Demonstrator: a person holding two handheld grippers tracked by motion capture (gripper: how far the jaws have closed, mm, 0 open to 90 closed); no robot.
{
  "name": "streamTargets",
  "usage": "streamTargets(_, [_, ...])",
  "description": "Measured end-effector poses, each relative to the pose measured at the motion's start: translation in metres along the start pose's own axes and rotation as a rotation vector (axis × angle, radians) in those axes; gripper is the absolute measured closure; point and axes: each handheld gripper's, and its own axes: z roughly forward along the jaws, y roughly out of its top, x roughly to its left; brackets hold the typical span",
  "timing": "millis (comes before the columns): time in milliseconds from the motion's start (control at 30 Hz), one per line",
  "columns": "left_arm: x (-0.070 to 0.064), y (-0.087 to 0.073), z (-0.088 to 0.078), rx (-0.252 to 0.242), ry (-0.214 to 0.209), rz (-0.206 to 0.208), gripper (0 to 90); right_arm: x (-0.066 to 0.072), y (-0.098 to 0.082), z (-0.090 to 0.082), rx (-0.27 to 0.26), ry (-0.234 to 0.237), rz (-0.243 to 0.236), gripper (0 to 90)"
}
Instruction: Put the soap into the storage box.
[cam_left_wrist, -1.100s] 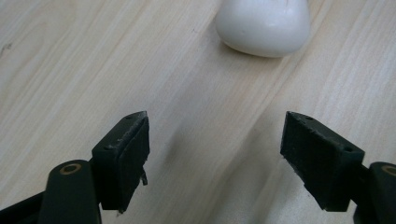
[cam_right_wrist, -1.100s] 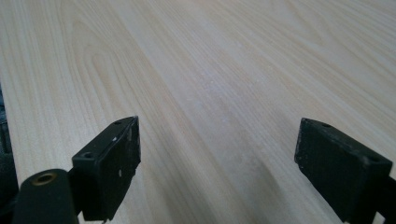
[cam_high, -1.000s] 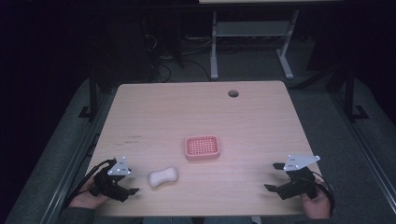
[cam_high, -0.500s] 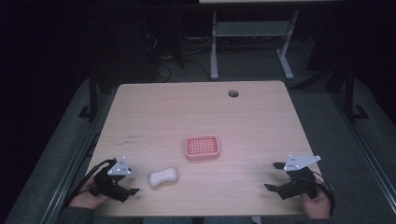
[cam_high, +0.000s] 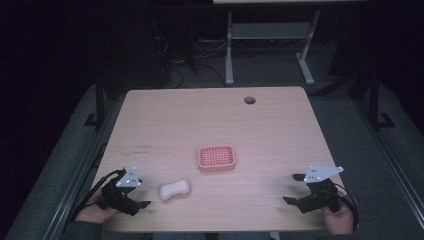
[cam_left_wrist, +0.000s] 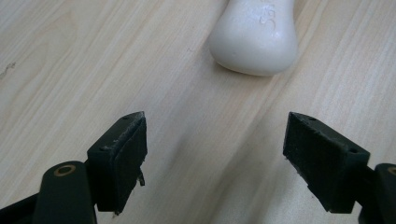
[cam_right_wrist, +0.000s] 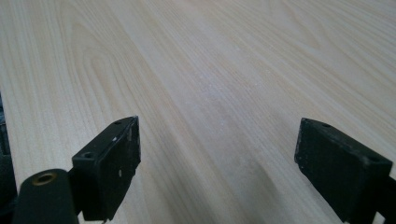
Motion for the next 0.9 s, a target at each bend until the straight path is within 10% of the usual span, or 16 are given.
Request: streamTargets(900, [-0.006,0.012,0.002,-0.02,-0.003,0.028,20.9,-0.002,0.0,0.002,0.006,0.01,0.0,14.1])
